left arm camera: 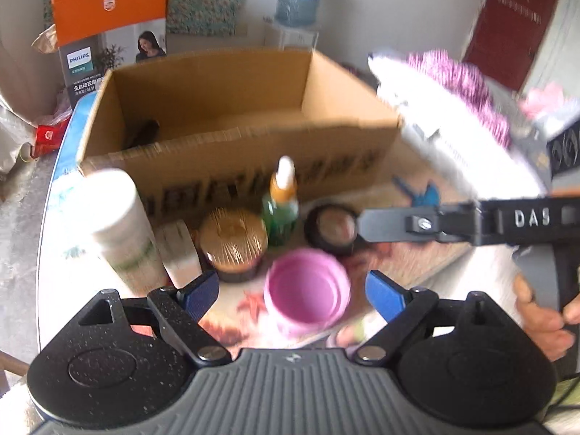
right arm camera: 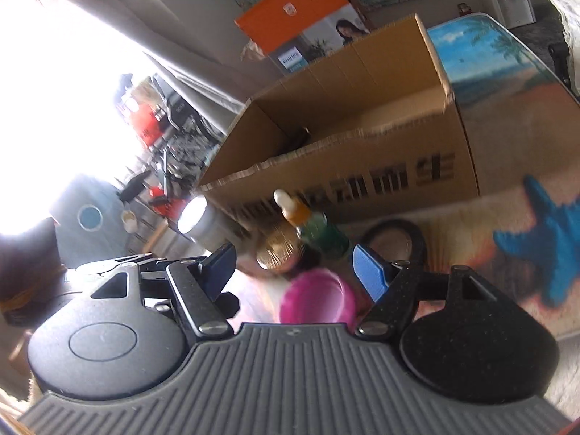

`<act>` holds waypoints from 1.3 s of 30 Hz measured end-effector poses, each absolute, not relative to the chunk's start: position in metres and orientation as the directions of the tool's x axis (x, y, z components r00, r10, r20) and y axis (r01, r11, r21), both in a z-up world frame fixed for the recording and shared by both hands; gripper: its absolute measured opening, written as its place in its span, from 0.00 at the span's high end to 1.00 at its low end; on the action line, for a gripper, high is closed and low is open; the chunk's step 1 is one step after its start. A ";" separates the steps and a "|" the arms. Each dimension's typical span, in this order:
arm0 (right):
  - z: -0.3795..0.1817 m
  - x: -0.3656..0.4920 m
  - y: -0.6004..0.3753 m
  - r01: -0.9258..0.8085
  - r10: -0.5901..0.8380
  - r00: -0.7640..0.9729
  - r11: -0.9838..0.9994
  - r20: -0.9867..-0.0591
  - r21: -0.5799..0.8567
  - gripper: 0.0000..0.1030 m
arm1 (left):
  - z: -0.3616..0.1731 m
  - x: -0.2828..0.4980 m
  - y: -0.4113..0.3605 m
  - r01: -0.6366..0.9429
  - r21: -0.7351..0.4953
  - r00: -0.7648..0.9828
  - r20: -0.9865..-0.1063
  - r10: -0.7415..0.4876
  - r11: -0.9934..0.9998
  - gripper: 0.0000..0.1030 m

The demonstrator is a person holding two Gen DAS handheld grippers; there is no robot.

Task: Organize rigid objects
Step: 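Move the open right gripper back toward the empty pink cup, then close the right gripper on the rim of the pink cup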

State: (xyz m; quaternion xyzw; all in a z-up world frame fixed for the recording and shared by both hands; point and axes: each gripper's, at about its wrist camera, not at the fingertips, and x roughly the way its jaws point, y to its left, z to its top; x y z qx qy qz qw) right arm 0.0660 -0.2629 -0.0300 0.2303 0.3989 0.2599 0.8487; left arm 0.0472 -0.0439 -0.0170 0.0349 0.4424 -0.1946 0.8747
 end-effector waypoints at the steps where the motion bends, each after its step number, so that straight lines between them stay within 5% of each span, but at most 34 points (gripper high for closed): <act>1: -0.035 0.064 -0.257 -0.254 0.619 0.541 0.766 -0.569 0.591 0.31 | -0.024 0.046 -0.049 0.375 -0.095 0.525 -0.798 -0.295 0.922 0.13; 7: -0.046 0.067 -0.236 -0.266 0.570 0.532 0.814 -0.626 0.516 0.37 | -0.054 0.040 -0.072 0.412 -0.003 0.517 -0.822 -0.237 0.911 0.13; 13: -0.056 0.074 -0.235 -0.252 0.562 0.510 0.822 -0.651 0.511 0.60 | -0.065 0.036 -0.085 0.423 0.052 0.536 -0.819 -0.204 0.905 0.17; 17: -0.063 0.076 -0.236 -0.239 0.562 0.497 0.821 -0.661 0.518 0.74 | -0.069 0.038 -0.085 0.413 0.041 0.532 -0.822 -0.205 0.910 0.30; 22: -0.068 0.079 -0.237 -0.228 0.569 0.482 0.816 -0.666 0.531 0.80 | -0.071 0.040 -0.082 0.411 0.013 0.524 -0.822 -0.225 0.912 0.38; 39: -0.075 0.082 -0.238 -0.215 0.556 0.478 0.825 -0.680 0.523 0.81 | -0.072 0.046 -0.089 0.426 0.039 0.517 -0.830 -0.208 0.904 0.35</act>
